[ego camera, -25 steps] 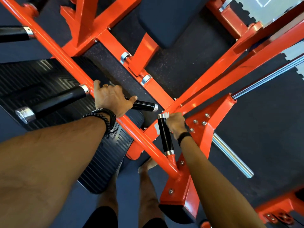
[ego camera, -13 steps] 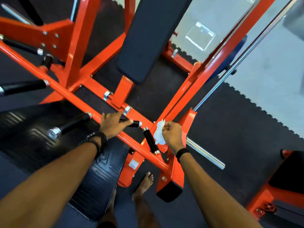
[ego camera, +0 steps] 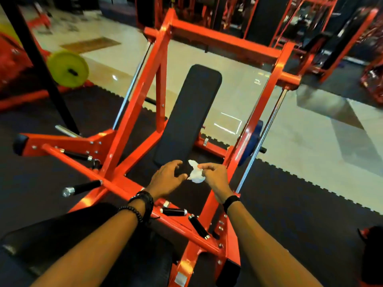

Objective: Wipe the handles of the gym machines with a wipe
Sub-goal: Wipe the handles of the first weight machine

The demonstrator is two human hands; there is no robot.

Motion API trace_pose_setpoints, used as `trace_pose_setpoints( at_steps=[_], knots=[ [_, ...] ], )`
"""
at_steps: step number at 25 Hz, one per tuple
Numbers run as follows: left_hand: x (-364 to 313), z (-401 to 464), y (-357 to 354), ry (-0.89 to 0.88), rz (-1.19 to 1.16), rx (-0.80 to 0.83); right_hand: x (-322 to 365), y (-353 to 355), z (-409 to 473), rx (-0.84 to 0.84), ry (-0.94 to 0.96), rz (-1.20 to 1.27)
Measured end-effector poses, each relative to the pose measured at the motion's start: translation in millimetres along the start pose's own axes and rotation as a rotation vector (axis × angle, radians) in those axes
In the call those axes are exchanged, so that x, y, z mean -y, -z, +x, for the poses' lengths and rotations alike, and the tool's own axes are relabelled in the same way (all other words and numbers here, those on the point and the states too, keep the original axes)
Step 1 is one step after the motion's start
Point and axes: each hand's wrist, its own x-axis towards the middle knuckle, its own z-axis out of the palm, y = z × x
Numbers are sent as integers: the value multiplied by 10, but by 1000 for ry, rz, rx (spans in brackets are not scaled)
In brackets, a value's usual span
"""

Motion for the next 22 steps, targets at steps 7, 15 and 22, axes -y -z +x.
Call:
trace_pose_setpoints(
  at_steps=[7,15,22],
  knots=[
    [-8,-298,703,-65,50,-75,457,-206,-300,46,152,-48],
    [-10,-569,1073,-116,116,-96,671,-287,-526,32,227,-69],
    [-94,-728,987,-123,137,-72,736,-207,-705,21,218,-151]
  ],
)
